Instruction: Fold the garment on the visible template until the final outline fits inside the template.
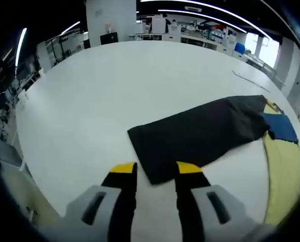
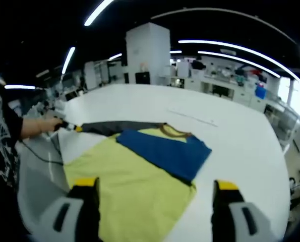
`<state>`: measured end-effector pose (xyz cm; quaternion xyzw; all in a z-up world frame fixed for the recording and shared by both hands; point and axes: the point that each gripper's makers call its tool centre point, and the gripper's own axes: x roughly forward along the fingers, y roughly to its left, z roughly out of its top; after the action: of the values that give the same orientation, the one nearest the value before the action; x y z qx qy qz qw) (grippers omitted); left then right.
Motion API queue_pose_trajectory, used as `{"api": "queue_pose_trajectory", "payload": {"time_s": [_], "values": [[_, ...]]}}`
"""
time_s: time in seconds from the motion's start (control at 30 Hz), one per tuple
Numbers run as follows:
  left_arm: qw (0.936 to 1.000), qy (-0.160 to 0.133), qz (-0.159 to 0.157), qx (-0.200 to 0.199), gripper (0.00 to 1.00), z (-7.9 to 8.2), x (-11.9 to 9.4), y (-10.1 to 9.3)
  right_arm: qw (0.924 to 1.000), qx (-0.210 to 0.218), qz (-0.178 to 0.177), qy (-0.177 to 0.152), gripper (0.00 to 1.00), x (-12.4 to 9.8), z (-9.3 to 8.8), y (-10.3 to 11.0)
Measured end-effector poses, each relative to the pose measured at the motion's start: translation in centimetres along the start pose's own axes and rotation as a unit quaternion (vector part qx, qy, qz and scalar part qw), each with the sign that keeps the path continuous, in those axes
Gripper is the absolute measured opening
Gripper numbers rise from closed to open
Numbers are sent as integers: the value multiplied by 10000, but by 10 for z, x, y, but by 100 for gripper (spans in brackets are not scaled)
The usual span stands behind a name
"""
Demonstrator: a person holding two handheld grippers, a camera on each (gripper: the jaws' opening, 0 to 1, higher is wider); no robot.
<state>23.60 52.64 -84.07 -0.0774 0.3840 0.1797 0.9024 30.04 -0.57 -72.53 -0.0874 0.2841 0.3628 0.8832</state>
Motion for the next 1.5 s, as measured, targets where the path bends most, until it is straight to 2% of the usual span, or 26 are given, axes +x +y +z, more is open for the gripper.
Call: {"api": "queue_pose_trajectory", "payload": {"time_s": [0.23,0.27,0.37,0.53,0.67,0.83,1.07,1.17,1.23,1.5], "values": [[9997,166,74,-172,19,0,-4,-8,9999,14,168,17,91,7,-1,13],[9996,163,66,-228,17,0,-5,-9,9999,15,155,16,91,7,0,12],[9998,108,-92,-152,1,2,0,-9,10000,52,80,-25,88,5,2,8],[9991,73,-167,-381,0,5,4,-3,9998,170,-28,-137,87,1,6,1],[9996,-119,-137,-214,0,19,4,4,9998,138,-102,-70,86,-1,2,-3],[9995,-277,-125,-65,0,32,4,7,9996,24,-224,163,86,-2,-6,-7],[9997,-206,-118,42,0,37,14,16,9995,97,-267,123,87,-5,-5,-10],[9996,-164,-170,-123,0,42,17,18,9995,110,-267,130,87,-7,-5,-11],[9997,-154,-179,-79,0,43,19,18,9995,111,-276,135,87,-7,-6,-11],[9996,15,-164,-208,0,33,24,19,9986,223,-391,263,87,-8,-15,-13]]}}
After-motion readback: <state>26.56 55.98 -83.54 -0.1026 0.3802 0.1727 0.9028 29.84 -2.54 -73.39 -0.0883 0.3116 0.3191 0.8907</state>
